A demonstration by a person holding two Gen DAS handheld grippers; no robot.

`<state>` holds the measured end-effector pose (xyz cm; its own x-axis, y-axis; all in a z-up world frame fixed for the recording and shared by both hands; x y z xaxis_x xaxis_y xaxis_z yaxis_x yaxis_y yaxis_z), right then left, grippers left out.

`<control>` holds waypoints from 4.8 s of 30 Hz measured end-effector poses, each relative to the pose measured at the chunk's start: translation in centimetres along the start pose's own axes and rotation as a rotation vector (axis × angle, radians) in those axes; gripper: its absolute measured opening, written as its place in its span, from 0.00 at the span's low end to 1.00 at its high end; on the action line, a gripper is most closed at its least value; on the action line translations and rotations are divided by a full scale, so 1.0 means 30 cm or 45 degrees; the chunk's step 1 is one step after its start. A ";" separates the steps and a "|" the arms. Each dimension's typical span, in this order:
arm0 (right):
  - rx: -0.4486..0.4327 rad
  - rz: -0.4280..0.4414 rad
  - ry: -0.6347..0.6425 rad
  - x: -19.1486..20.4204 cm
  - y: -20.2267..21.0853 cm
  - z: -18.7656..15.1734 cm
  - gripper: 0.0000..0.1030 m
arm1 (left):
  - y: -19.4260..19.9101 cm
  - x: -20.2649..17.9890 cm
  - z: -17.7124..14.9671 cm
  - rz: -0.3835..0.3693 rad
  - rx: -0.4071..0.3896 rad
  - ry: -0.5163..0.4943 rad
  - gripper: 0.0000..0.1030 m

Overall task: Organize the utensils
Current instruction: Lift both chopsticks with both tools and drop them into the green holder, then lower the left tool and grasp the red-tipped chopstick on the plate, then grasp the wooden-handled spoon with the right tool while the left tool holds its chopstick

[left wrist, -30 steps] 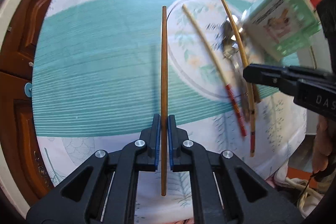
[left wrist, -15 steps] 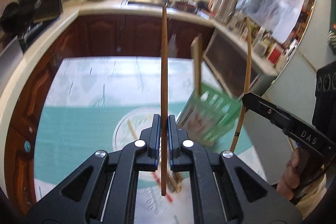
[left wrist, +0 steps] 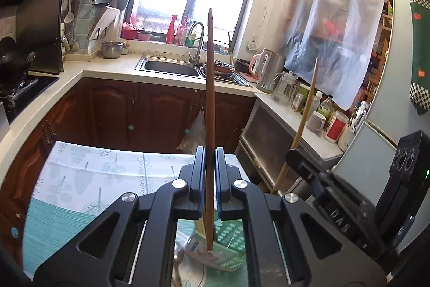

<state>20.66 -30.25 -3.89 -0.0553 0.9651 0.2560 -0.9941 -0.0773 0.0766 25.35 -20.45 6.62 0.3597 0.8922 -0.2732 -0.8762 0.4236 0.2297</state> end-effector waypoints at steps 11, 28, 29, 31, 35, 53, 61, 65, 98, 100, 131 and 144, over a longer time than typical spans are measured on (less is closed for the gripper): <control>0.055 0.045 0.147 -0.007 -0.127 -0.210 0.06 | -0.224 0.132 -0.275 0.007 -0.030 0.126 0.04; 0.344 0.094 0.274 0.019 -0.032 -0.423 0.27 | -0.079 0.185 -0.566 0.031 0.125 0.090 0.67; 0.334 0.083 0.262 0.017 -0.022 -0.412 0.28 | -0.063 0.198 -0.567 0.044 0.132 0.097 0.67; 0.321 0.069 0.220 0.018 0.009 -0.387 0.28 | -0.025 0.227 -0.566 0.070 0.131 0.107 0.67; 0.282 0.052 0.199 0.038 0.064 -0.351 0.28 | 0.045 0.296 -0.571 0.139 0.157 0.113 0.67; 0.354 0.112 0.177 0.239 0.169 -0.428 0.29 | 0.289 0.521 -0.737 0.275 0.321 0.094 0.67; 0.431 0.138 0.233 0.304 0.155 -0.504 0.29 | 0.327 0.614 -0.779 0.338 0.355 0.131 0.67; 0.491 0.152 0.260 0.336 0.144 -0.550 0.29 | 0.315 0.632 -0.833 0.360 0.441 0.101 0.67; 0.874 0.021 0.099 0.147 0.064 -0.816 0.29 | -0.094 0.583 -1.188 0.384 1.178 0.128 0.29; 0.883 0.014 0.083 0.133 0.064 -0.825 0.29 | -0.119 0.568 -1.196 0.400 1.211 0.081 0.29; 1.272 0.034 0.063 0.179 -0.099 -0.946 0.10 | -0.135 0.604 -1.271 0.304 1.318 0.184 0.03; 1.426 -0.007 0.148 0.182 -0.152 -1.027 0.07 | -0.016 0.679 -1.221 0.289 1.327 0.170 0.03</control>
<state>22.00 -16.93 -32.53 -0.1181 0.9790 0.1659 -0.3530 -0.1976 0.9145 21.35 -8.22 -33.26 0.1298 0.9693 -0.2089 -0.1905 0.2311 0.9541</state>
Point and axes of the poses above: each gripper's, at about its wrist camera, not at the fingertips, and y roughly against the way its jaws point, x to its left, z to its top, the point moved 8 cm from there along -y, roughly the way its jaws point, and after that the axes turned 12 degrees about -x, right-handed, at the moved point
